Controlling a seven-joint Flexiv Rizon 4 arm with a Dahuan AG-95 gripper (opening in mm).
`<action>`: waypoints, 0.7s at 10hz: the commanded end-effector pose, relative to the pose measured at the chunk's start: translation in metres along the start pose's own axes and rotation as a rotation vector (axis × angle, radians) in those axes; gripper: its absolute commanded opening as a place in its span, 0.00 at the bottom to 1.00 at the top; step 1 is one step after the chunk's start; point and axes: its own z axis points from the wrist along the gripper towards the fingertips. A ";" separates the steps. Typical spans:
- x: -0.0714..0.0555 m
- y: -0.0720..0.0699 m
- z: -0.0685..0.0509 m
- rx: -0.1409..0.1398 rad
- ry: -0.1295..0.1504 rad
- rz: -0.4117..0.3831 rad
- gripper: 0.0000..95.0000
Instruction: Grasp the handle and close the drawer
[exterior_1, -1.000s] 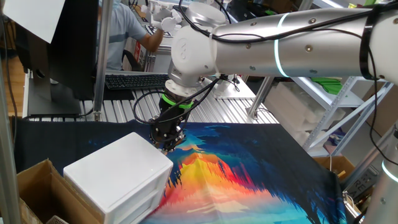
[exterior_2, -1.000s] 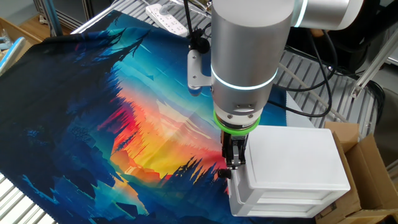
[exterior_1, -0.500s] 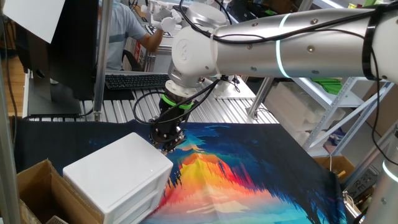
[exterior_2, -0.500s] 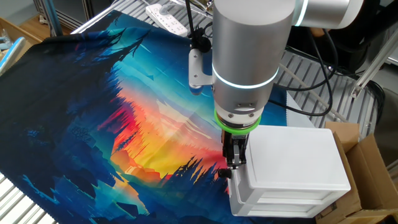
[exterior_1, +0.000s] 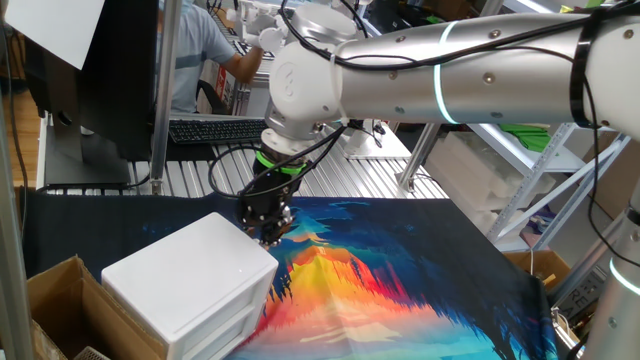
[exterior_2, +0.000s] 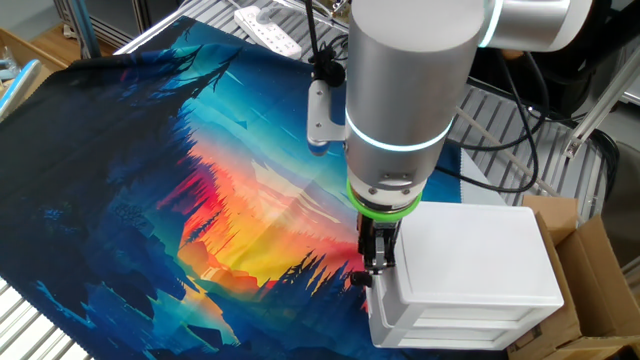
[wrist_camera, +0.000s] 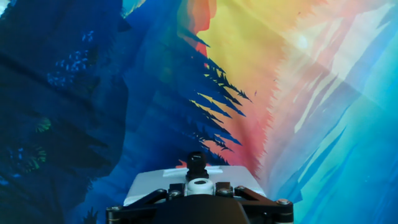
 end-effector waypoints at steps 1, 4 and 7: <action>-0.001 0.000 0.000 -0.005 -0.008 -0.027 1.00; -0.013 -0.001 -0.018 0.005 0.017 -0.121 1.00; -0.042 -0.011 -0.051 0.012 0.035 -0.292 0.80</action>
